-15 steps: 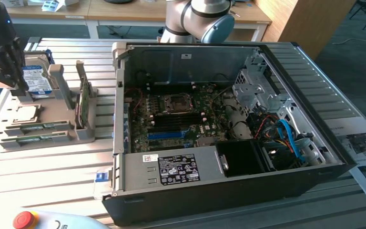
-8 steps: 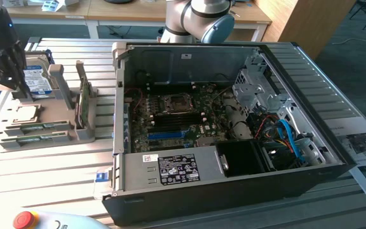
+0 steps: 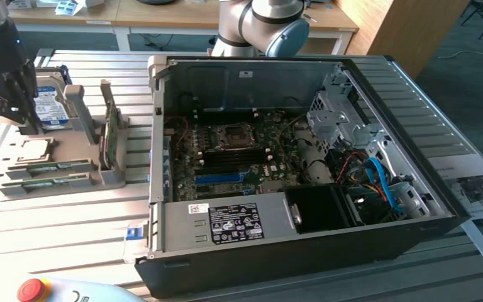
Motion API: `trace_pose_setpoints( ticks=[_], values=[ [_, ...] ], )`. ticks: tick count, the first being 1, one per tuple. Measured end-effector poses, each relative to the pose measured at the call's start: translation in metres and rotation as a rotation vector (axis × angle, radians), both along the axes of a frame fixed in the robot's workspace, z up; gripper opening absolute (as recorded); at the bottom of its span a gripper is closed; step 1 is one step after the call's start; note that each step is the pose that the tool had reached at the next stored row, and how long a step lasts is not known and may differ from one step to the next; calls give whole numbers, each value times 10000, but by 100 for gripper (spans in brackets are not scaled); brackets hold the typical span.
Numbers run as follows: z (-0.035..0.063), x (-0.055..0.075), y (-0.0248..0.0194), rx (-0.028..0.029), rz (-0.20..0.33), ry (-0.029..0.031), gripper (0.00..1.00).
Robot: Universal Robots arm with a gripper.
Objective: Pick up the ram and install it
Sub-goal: 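Pick up the ram and move it above insertion slot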
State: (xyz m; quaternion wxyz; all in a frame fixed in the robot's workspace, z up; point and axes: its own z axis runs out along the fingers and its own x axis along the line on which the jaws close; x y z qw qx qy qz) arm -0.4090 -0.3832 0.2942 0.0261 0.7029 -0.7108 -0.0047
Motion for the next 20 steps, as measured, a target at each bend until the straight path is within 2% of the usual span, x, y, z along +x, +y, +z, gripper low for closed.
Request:
trace_pose_setpoints(
  ticks=[12,16,20],
  values=[
    [-191,0,4,-118,0,1,24],
    [-206,-1,3,-128,0,5,24],
    [-216,0,3,-126,1,-15,24]
  ],
)
